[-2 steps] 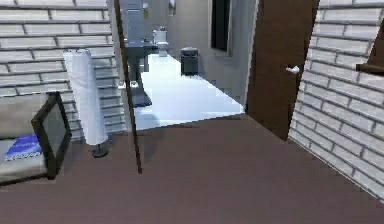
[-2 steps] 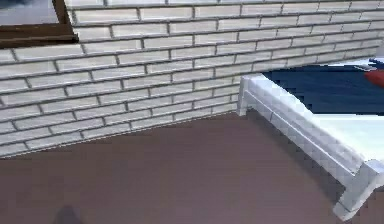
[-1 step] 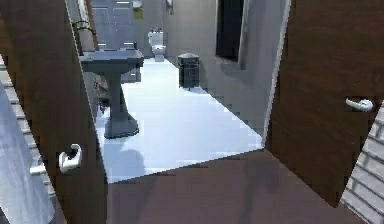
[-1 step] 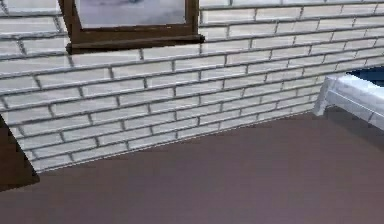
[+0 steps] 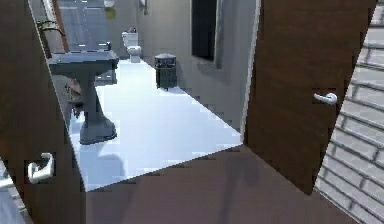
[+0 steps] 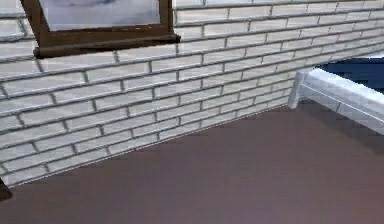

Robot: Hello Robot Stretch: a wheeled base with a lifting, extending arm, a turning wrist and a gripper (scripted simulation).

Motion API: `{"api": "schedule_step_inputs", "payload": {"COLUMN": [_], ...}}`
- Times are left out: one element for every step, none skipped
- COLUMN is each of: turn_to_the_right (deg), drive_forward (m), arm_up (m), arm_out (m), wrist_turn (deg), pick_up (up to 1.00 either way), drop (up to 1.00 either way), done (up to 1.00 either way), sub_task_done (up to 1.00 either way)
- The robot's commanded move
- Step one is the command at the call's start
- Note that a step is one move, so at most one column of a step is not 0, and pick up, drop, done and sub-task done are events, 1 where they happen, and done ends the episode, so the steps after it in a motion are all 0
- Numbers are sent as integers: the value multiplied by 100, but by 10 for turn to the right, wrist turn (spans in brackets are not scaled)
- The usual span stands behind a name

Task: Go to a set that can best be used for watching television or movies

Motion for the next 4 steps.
{"api": "schedule_step_inputs", "payload": {"turn_to_the_right": [0, 450, 450, 180], "drive_forward": [70, 0, 0, 0], "arm_up": [0, 0, 0, 0], "arm_out": [0, 0, 0, 0], "wrist_turn": [0, 0, 0, 0], "pick_up": [0, 0, 0, 0], "drop": [0, 0, 0, 0], "done": [0, 0, 0, 0], "sub_task_done": [0, 0, 0, 0]}}
